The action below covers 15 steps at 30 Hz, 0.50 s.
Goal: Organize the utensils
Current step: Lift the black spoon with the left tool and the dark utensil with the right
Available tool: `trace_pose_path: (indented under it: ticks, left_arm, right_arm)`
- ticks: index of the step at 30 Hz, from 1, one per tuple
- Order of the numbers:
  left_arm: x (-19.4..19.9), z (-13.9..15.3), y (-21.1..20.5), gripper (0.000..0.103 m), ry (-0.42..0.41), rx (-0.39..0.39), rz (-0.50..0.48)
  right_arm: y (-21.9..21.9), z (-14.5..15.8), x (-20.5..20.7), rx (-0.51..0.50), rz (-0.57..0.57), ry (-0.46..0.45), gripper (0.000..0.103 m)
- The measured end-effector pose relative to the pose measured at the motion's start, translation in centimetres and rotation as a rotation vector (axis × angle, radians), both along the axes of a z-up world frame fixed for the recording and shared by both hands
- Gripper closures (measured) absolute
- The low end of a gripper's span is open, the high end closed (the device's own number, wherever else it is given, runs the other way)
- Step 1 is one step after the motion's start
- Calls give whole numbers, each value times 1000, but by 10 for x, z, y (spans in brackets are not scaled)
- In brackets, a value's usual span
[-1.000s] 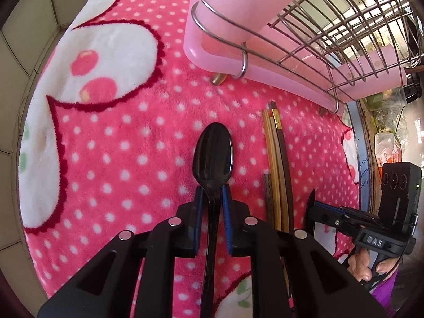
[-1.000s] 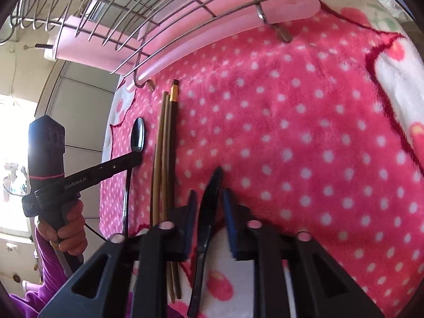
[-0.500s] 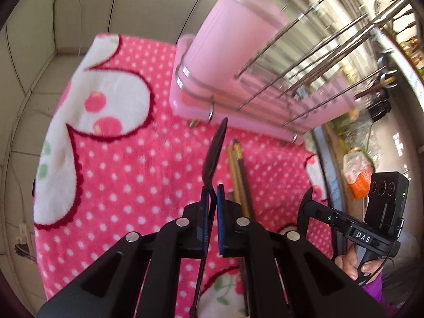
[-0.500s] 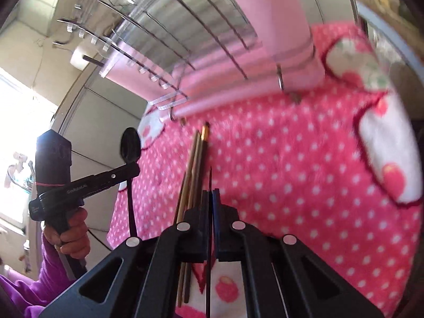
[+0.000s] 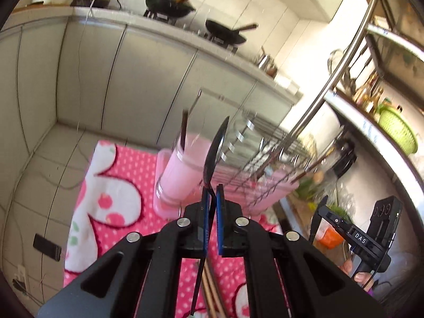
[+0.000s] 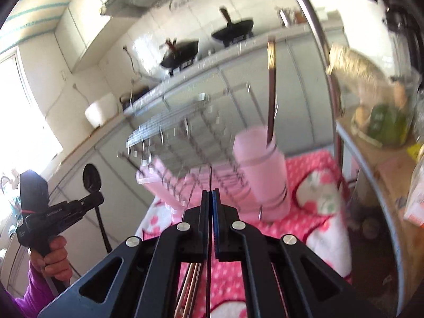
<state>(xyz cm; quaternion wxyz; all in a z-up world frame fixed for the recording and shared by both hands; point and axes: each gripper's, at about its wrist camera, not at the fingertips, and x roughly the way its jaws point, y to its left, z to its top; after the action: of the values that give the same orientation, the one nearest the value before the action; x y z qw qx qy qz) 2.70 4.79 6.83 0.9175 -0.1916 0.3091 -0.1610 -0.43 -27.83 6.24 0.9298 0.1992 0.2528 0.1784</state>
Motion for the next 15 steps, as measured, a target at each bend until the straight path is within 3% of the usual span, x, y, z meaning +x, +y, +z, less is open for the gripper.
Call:
trace_pose_path:
  ticks: [7,15]
  left_arm:
    - [11,35,-1,99,-122,-51,49]
    - [32,69,-8,99,-247,-55,113]
  right_arm:
    - [-17,49,8,-3,-121,-203,101]
    - [-14,81,30,-69,-207,-391,100]
